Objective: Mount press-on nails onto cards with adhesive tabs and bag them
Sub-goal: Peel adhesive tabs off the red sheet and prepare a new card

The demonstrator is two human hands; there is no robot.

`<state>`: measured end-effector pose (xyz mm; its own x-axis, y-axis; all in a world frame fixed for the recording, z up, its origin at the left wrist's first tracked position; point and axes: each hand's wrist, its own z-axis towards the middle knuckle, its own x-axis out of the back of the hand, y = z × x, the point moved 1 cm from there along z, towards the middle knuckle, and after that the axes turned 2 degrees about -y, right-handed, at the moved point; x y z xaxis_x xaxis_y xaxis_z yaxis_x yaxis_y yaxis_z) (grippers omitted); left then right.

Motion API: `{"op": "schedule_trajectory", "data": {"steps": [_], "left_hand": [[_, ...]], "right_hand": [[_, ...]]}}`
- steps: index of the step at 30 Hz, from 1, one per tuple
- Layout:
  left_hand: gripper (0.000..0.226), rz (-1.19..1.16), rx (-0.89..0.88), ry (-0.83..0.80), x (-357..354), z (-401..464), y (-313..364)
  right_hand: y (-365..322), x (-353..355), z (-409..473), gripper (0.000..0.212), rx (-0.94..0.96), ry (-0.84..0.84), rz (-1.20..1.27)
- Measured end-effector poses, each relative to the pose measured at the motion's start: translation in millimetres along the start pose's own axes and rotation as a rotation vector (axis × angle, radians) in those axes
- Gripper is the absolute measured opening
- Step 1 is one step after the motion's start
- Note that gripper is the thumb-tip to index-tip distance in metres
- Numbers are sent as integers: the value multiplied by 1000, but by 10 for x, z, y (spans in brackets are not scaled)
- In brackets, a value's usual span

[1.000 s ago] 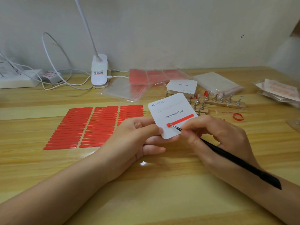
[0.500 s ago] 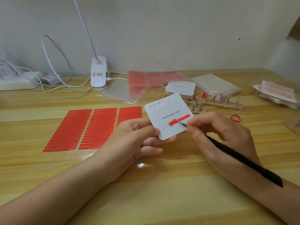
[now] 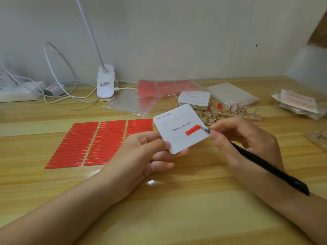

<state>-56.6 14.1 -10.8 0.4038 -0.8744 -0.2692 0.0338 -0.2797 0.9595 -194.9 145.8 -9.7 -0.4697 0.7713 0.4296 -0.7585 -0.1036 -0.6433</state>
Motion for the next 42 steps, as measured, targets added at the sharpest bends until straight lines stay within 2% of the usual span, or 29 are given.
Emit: {"op": "schedule_trajectory", "data": {"steps": [7, 12, 17, 24, 33, 39, 42], "left_hand": [[28, -2, 0, 7, 6, 2, -1], [27, -1, 0, 9, 5, 2, 0], [27, -4, 0, 17, 4, 4, 1], [28, -10, 5, 13, 0, 0, 3], [28, 2, 9, 14, -5, 0, 7], [29, 13, 11, 10, -4, 5, -2], [29, 14, 8, 12, -3, 7, -3]], "right_hand": [[13, 19, 15, 10, -30, 30, 15], [23, 41, 38, 19, -78, 53, 61], [52, 62, 47, 14, -125, 78, 104], [93, 102, 87, 22, -120, 106, 124], [219, 252, 182, 15, -130, 188, 192], [194, 312, 191, 15, 4, 193, 157], [135, 238, 132, 0, 218, 28, -10]]}}
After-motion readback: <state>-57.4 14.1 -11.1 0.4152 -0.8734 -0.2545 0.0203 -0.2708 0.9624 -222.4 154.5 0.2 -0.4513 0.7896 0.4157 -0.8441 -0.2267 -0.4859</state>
